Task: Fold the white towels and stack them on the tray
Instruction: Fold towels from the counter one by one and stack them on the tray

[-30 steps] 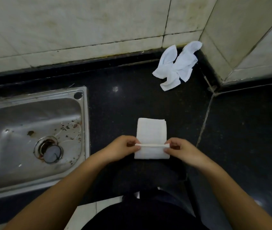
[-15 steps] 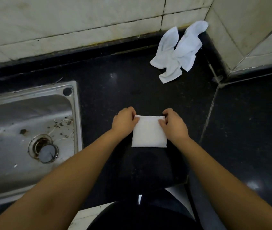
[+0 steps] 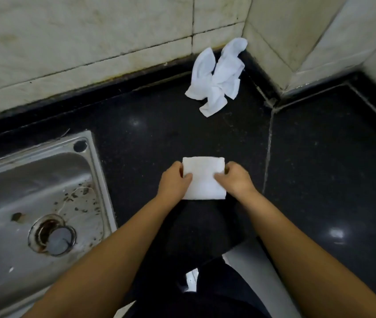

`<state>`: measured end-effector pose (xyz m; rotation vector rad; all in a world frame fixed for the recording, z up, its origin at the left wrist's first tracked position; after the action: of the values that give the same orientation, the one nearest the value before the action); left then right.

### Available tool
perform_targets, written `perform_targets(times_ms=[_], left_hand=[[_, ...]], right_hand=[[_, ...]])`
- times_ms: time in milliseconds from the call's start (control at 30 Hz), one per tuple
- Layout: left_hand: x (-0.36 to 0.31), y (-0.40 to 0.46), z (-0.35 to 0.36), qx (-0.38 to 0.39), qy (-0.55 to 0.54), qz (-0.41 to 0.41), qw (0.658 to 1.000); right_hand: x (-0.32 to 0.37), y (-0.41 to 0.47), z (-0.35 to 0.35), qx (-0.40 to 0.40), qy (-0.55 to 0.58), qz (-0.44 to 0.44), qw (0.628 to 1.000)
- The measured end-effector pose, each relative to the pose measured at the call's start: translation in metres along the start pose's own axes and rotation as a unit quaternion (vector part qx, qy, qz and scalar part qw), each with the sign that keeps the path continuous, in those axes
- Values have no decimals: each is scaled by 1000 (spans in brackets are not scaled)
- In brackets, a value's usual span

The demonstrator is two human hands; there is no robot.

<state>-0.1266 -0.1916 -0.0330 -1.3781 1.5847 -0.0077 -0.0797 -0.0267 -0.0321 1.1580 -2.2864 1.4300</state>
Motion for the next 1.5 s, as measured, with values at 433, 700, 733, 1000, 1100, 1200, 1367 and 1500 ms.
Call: perform_targets(times_ms=[433, 700, 733, 1000, 1100, 1200, 1367, 1500], left_hand=[[-79, -138, 155, 428, -150, 106, 885], [-81, -343, 365, 634, 14, 101, 766], [-73, -375, 391, 655, 34, 102, 748], [14, -637, 553, 753, 140, 141, 627], [29, -706, 592, 767, 156, 154, 603], [33, -755, 632, 771, 175, 166, 589], [25, -821, 714, 776, 183, 190, 572], [4, -865, 796, 780, 170, 203, 568]], right_hand=[[-188, -265, 30, -224, 618, -60, 751], [-343, -510, 144, -473, 653, -7, 592], [-362, -542, 165, -494, 656, 1, 570], [-477, -781, 318, -621, 652, 53, 433], [-510, -844, 348, -641, 648, 50, 409], [-543, -888, 364, -658, 647, 51, 382], [-617, -949, 369, -681, 639, 43, 355], [-696, -999, 347, -688, 628, 36, 363]])
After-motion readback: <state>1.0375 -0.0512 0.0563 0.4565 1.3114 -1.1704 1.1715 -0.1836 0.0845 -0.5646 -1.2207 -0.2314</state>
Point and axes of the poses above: each hand's wrist, its own y-axis towards the middle knuckle, its own z-axis out of the palm, x = y × z, the point moved 5 cm from there along y, towards the middle knuckle, and after that the axes turned 14 degrees about x, right-handed, at the moved point
